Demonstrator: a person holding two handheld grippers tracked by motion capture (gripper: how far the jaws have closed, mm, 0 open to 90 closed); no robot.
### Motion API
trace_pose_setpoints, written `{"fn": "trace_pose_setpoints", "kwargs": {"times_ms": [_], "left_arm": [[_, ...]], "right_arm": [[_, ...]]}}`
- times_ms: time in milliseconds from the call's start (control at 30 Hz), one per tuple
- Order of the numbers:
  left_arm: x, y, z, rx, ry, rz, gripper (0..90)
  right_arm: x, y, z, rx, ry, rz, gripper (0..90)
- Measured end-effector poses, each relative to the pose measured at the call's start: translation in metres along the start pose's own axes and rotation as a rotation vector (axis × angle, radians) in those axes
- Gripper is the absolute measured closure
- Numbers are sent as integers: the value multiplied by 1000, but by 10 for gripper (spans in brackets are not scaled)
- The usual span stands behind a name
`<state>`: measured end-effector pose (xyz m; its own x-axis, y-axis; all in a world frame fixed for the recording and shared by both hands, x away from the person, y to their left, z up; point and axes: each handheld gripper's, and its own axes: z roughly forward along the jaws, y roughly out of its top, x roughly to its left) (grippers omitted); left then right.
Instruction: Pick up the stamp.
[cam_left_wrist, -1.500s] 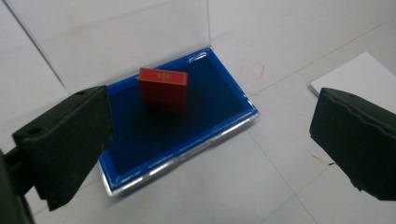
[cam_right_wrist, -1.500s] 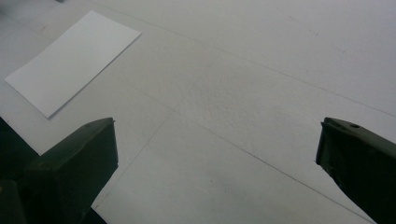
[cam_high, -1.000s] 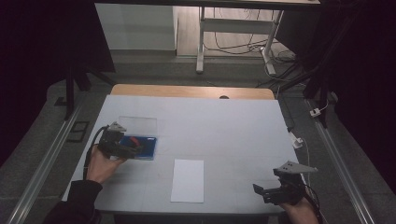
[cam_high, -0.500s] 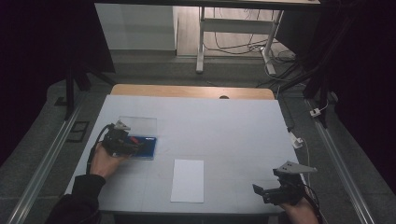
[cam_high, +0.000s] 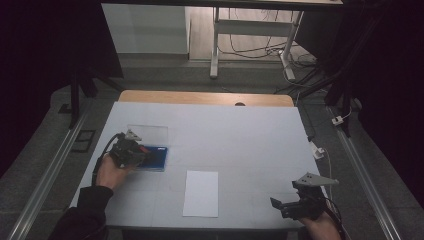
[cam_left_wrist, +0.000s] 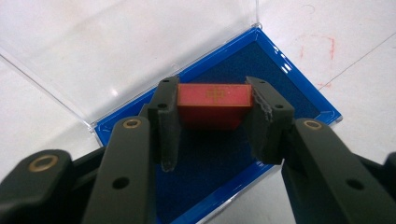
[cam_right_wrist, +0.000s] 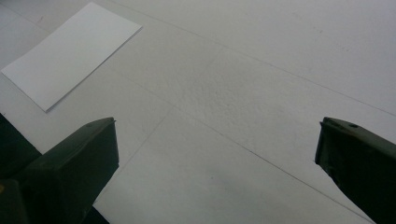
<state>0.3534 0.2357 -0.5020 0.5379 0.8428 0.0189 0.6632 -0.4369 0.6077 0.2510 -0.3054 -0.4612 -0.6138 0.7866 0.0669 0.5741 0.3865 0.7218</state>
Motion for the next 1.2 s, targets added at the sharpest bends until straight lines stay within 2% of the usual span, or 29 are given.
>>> {"fn": "trace_pose_setpoints", "kwargs": {"times_ms": [133,200,400,467,633,867,1100,1200], "left_arm": [[1,2,-2,-16,-24,-31,581],[1,3,-8,-40,-40,-46,582],[-7,8,-19,-55,-57,-42,582],[-11,9,-21,-59,-46,-37,582],[-13,12,-26,-64,-49,-58,582],[-17,14,-37,-124,-52,-84,582],[-21,14,-42,-144,-53,-66,582],[-23,15,-41,-122,-25,-54,582]], "right_arm": [[0,0,0,-2,-1,1,0],[-1,0,0,-1,-5,5,0],[-1,0,-1,-4,-2,7,0],[-1,0,-1,-5,-3,6,0],[-1,0,-1,-9,1,7,0],[0,-1,-1,-10,2,5,0],[0,-1,-1,-10,3,4,0],[0,-1,-1,-11,3,5,0]]}}
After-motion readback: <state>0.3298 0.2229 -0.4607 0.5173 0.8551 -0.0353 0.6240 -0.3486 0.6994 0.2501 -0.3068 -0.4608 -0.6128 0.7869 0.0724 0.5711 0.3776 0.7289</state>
